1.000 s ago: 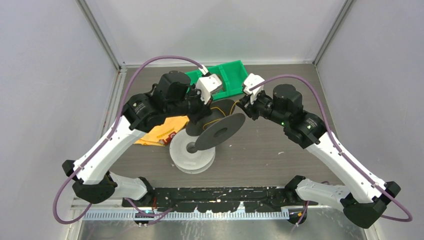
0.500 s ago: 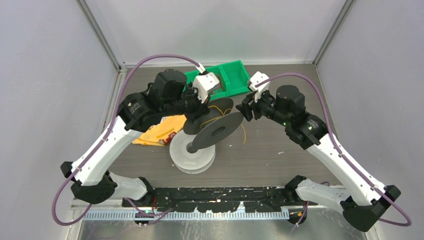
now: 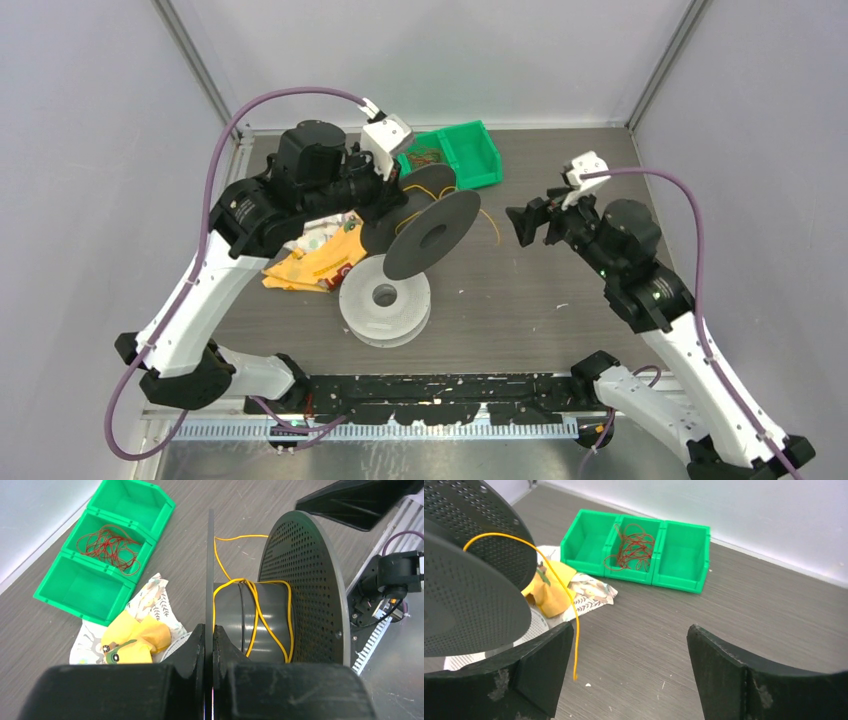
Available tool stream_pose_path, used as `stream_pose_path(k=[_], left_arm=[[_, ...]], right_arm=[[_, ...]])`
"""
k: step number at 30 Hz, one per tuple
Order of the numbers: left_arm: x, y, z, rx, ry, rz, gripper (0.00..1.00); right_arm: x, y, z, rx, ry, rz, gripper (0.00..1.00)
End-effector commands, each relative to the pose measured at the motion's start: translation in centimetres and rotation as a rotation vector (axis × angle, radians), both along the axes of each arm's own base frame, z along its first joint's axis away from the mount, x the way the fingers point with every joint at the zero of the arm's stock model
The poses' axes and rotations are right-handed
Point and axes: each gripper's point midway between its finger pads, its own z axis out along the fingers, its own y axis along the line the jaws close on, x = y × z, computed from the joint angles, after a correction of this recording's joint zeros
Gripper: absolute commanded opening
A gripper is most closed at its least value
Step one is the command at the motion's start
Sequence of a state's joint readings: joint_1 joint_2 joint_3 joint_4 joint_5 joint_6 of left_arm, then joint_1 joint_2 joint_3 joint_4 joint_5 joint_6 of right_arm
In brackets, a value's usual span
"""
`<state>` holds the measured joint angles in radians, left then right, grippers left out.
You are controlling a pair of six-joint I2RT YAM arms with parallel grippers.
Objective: Wrap the cables
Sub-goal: Wrap the cable around the cable reel.
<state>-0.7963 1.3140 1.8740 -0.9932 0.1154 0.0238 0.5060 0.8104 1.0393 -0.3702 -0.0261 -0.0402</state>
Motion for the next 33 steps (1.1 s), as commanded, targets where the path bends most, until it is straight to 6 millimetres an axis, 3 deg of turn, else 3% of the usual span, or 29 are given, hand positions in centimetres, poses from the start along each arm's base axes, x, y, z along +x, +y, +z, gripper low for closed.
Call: stream_pose_path(k=[1,4,12,16,21,25,27,30,33], left_arm=[[0.1,0.3,4.8,-0.153,-0.071,0.029,0.0],[0.2,0.6,5.3,-0.167,-0.084,0.038,0.0],[0.5,0.5,5.3,-0.176,-0.082,0.042,0.0],[0.6,0.4,5.4,-0.184,-0.083,0.04,0.0],[0.6,0.4,5.6,-0.189,-0.087,0.042,0.0],[0.6,0.3,5.5,-0.192,-0.083,0.037,0.0],[0.6,0.3,5.5,-0.193,-0.082,0.037,0.0],[0.7,0.3,5.4,-0.194,-0.08,0.043,0.0],[1.1,0.5,5.6,-0.212,-0.074,0.07,0.0]], right_arm=[[-0.1,-2.1,1.0,0.195,-0.012,-0.13,0.9],[-0.3,-1.7,-0.6,0.257,0.057,-0.127,0.86],[-2.6,3.4,-2.8,0.447,0.211,0.128,0.85],[-2.3,3.8,-4.2,0.468,0.252,0.126,0.82],[-1.9,4.0,-5.0,0.48,0.259,0.125,0.66],[-1.5,4.4,-5.3,0.491,0.267,0.132,0.59],[-1.3,4.5,-5.7,0.495,0.276,0.13,0.43],[-1.0,4.8,-5.9,0.505,0.279,0.135,0.05],[-0.9,5.0,-7.4,0.482,0.32,0.127,0.01]])
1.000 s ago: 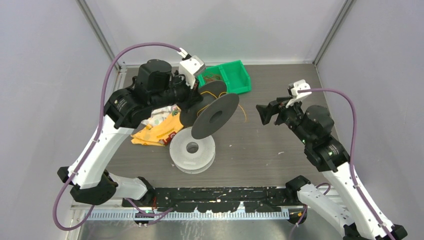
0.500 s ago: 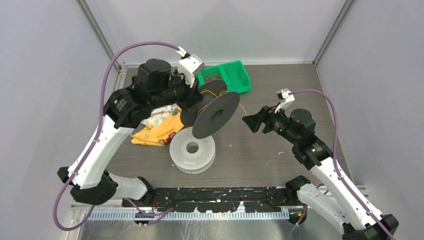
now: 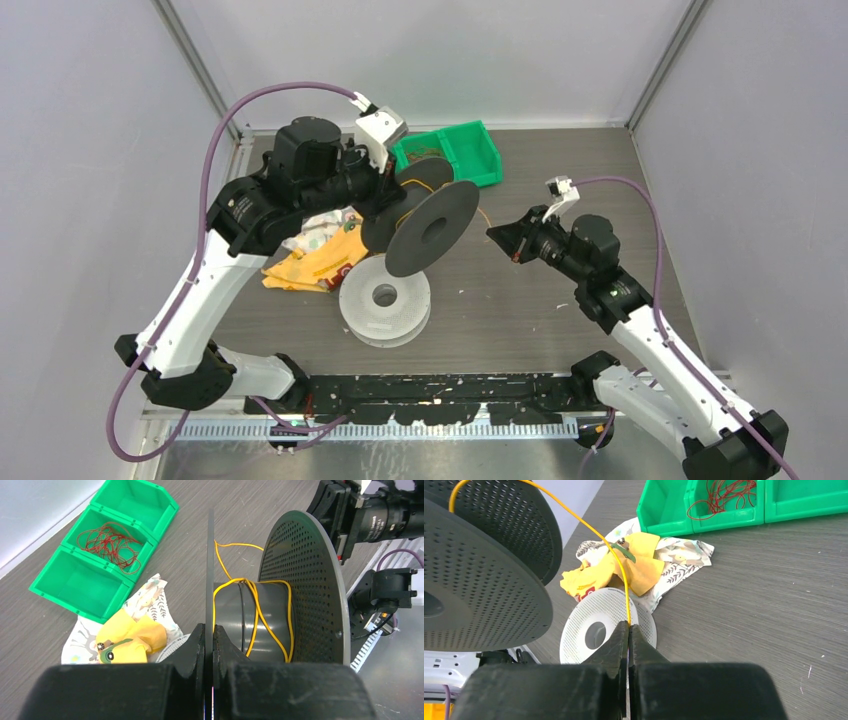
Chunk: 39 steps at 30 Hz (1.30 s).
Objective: Wrap the cables
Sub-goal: Wrap the cable around the cable reel.
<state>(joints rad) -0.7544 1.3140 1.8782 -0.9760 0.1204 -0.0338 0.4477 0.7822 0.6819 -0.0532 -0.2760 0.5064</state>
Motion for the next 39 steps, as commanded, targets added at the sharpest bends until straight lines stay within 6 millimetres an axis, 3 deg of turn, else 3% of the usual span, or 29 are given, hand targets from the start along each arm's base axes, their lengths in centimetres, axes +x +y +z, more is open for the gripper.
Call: stream_pose_path(k=[1,4,7,14,18,23,30,35,39], left_arm=[[0.3,0.0,5.3,-0.175,-0.103,0.029,0.0],[1.0,0.0,6.3,-0.266,-0.075,0.101,0.0],[2.4,0.6,6.7,-0.365,-0.04,0.236,0.0],[6.6,3.1,4.8,-0.559,-0.032,0.578,0.0],[8.1,4.0,3.2,-0.536,-0.066,0.7,0.01],[9.4,3.2,0.5,-0.394,-0.108,0.749,0.01],[9.4,1.4,-3.7,-0.269,-0.064,0.69,0.0],[8.0,0.0,-4.8,-0.227,-0.066,0.578,0.01],[7.1,-1.2,-5.3,-0.165,-0.071,0.464,0.01]], right_arm=[[0.5,0.5,0.1,0.016,-0.017,0.011,0.01],[0.1,0.9,-1.8,0.021,0.04,0.026,0.01],[-0.7,2.5,-1.8,0.02,0.047,0.049,0.0],[-2.9,8.6,-1.3,-0.036,-0.016,0.136,0.01],[-4.2,11.7,0.6,-0.017,-0.055,0.211,0.01],[-5.6,14.1,4.4,0.031,-0.098,0.283,0.01],[-5.1,14.3,9.0,-0.003,-0.188,0.282,0.01],[-3.8,13.7,9.7,-0.064,-0.215,0.224,0.01],[-3.4,13.9,9.2,-0.12,-0.22,0.23,0.01]])
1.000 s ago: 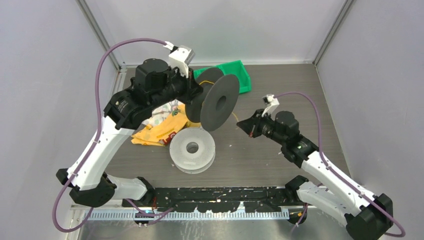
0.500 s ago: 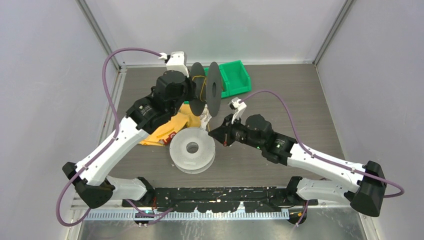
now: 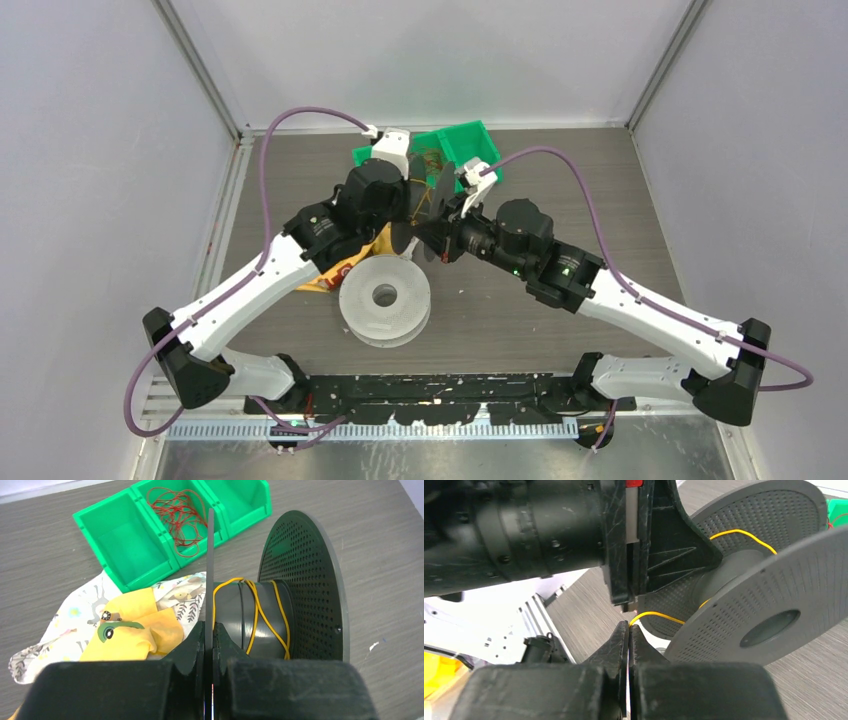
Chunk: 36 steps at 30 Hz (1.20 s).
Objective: Wrap the cables
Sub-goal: Wrap the cable around the cable reel.
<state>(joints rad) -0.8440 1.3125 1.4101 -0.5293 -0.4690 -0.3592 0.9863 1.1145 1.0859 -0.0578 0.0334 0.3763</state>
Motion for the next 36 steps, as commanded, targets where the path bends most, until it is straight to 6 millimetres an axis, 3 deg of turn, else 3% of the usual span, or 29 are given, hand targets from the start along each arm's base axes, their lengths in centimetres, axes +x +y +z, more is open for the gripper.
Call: stream_pose_path(k=[1,7,14,19,24,30,36], left_arm=[[-0.9,-1.7,4.1,-0.044,-0.103,-0.15,0.01],[-4.6,-3.8,2.8,0.085,-0.005,-0.475,0.0],[-9.4,-3.6,2.1,0.141,0.083,-0.766,0.0],[-11.6,-3.5,1.3,0.171,0.152,-0.889,0.0],[-13.1,-3.7,1.1,0.177,0.19,-0.987,0.01],[-15.1,-4.3,2.4,0.134,0.192,-1.114,0.0],[-14.9,-6.5,3.5,0.071,0.233,-1.173,0.01]], right_arm=[[0.6,0.0,0.9,-0.067,-0.068,-0.005,0.0],[-1.2,-1.3,1.2,-0.191,-0.151,0.142,0.0],[-2.7,-4.4,2.1,-0.229,-0.173,0.264,0.0],[-4.2,-5.2,1.3,-0.285,-0.158,0.381,0.0],[-4.3,-6.3,-0.1,-0.343,-0.119,0.446,0.0],[-4.6,-8.3,-2.5,-0.361,-0.036,0.564,0.0],[-5.5,-8.5,-4.1,-0.34,0.032,0.624,0.01]])
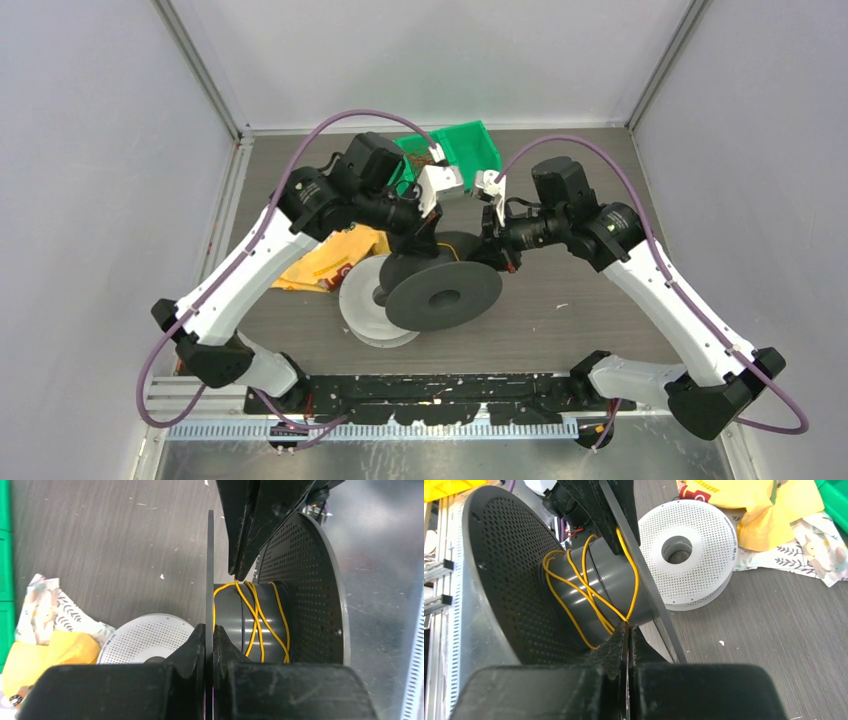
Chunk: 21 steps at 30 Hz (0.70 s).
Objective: Wrap the cables
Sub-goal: Wrap the cable around the cable reel.
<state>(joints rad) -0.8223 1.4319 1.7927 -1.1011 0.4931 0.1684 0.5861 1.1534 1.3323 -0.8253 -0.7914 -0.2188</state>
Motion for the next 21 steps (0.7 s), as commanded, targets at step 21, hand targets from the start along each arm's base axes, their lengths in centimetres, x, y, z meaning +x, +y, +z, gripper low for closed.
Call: stream_pose_path(k=[21], left_arm=[[6.1,-10.0,-5.5,-0.11,0.327,-0.214,0.01]], right_arm=[[1.2,-3.0,-8.6,0.145,0.238,-0.428,0.0]])
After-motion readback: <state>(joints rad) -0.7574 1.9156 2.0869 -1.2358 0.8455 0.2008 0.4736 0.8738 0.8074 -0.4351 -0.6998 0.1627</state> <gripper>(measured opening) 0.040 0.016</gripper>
